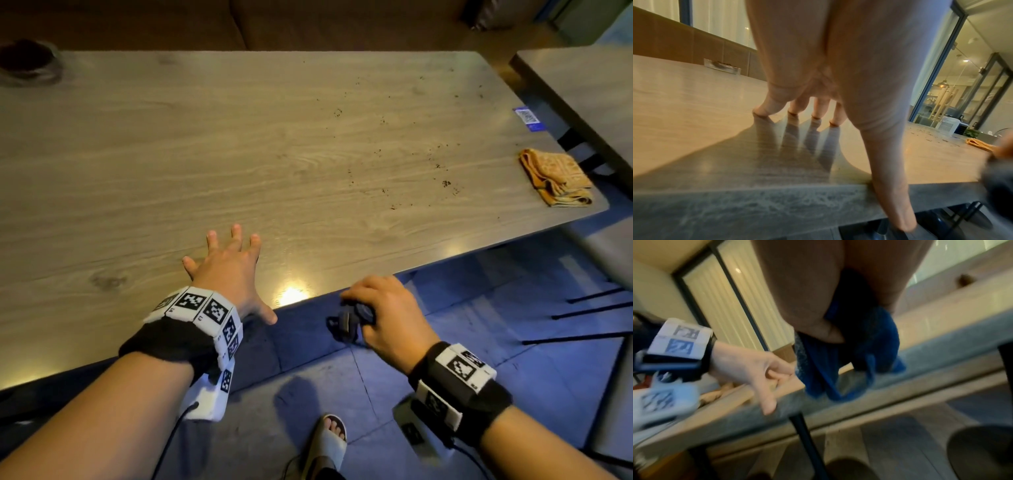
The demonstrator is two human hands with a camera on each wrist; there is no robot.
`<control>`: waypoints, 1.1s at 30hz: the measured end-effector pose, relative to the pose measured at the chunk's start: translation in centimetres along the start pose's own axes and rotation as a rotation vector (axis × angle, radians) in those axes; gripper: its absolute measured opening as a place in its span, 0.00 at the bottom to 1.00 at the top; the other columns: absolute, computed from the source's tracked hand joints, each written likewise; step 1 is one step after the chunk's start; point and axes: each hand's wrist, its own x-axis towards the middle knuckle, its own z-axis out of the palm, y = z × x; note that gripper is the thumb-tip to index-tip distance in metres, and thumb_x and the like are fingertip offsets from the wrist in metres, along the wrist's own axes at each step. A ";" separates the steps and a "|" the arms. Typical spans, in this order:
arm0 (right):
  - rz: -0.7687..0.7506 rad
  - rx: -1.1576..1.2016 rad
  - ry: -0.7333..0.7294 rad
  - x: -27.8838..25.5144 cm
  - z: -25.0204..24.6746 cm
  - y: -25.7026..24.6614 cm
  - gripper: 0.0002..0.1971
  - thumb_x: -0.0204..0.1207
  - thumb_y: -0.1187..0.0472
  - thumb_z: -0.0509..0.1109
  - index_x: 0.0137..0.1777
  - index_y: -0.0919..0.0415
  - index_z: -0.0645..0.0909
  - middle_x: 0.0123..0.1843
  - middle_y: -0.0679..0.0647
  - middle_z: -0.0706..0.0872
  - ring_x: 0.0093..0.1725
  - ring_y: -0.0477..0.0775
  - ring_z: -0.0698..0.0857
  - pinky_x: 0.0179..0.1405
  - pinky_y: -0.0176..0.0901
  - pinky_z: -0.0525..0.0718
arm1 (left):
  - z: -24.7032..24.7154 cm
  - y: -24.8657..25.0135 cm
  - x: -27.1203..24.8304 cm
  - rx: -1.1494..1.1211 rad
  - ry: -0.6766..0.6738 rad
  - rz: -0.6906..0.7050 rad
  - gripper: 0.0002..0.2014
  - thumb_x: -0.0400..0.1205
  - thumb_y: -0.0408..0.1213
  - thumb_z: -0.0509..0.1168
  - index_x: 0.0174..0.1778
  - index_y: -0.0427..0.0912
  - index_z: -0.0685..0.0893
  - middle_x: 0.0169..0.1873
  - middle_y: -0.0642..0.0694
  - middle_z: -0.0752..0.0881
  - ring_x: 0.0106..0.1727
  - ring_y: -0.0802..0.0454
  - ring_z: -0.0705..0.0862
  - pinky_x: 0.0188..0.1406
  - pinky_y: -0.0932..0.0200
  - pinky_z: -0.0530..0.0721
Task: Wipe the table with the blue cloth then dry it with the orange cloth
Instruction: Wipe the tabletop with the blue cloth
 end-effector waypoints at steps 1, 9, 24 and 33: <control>-0.003 0.017 0.112 0.9 -0.7 0.2 0.23 0.63 0.73 0.67 0.58 0.56 0.86 0.54 0.51 0.85 0.52 0.56 0.77 0.49 0.37 0.68 | 0.0 -0.1 0.0 -0.004 -0.001 -0.005 0.74 0.57 0.63 0.84 0.88 0.53 0.39 0.87 0.47 0.33 0.86 0.31 0.35 0.77 0.17 0.52; 0.198 -0.034 -0.194 -0.4 -1.2 -0.5 0.19 0.71 0.70 0.64 0.57 0.54 0.87 0.56 0.54 0.87 0.59 0.60 0.82 0.53 0.45 0.80 | -0.5 0.1 -0.7 0.004 -0.005 -0.006 0.74 0.57 0.63 0.84 0.88 0.52 0.40 0.87 0.46 0.34 0.86 0.31 0.37 0.77 0.16 0.53; 0.055 0.076 -0.061 27.5 -12.4 2.9 0.22 0.71 0.73 0.64 0.64 0.58 0.84 0.63 0.58 0.86 0.67 0.60 0.81 0.66 0.47 0.78 | -15.5 5.2 12.6 -0.165 0.149 0.068 0.59 0.67 0.55 0.82 0.88 0.48 0.55 0.88 0.43 0.52 0.87 0.40 0.57 0.83 0.43 0.62; -0.082 -0.052 0.133 47.7 -18.5 6.1 0.25 0.71 0.71 0.66 0.69 0.56 0.81 0.67 0.59 0.83 0.68 0.62 0.79 0.68 0.47 0.77 | -23.1 3.0 24.4 -0.103 0.039 -0.131 0.64 0.63 0.61 0.83 0.89 0.48 0.51 0.89 0.43 0.45 0.85 0.27 0.51 0.81 0.31 0.63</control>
